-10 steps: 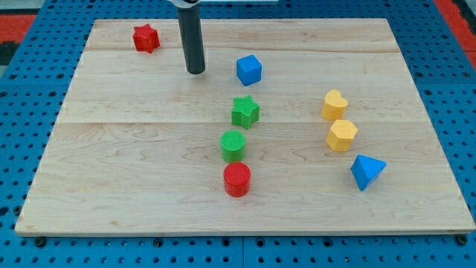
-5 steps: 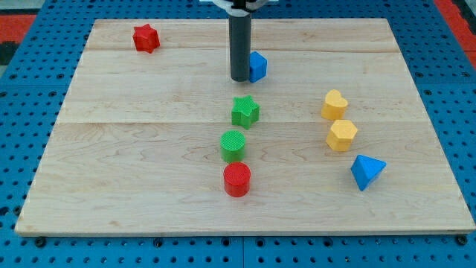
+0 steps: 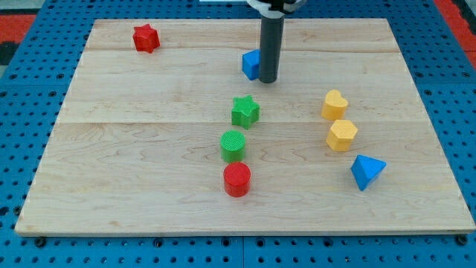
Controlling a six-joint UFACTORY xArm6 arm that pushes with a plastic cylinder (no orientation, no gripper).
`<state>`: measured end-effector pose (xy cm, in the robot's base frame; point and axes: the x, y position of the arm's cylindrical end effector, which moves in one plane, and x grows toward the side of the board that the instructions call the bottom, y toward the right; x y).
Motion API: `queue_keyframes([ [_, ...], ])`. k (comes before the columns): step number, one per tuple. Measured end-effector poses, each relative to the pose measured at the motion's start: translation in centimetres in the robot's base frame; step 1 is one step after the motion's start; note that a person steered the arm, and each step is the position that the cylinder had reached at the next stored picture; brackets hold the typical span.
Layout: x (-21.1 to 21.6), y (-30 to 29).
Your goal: Move the blue cube to the right of the red star
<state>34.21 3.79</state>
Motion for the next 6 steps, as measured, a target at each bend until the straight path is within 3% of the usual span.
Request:
queue_keyframes([
  [1, -1.2, -3.7],
  [2, -1.3, -1.3],
  [3, -5.3, -0.7],
  [5, -7.8, -7.5],
  [6, -7.4, -2.9],
])
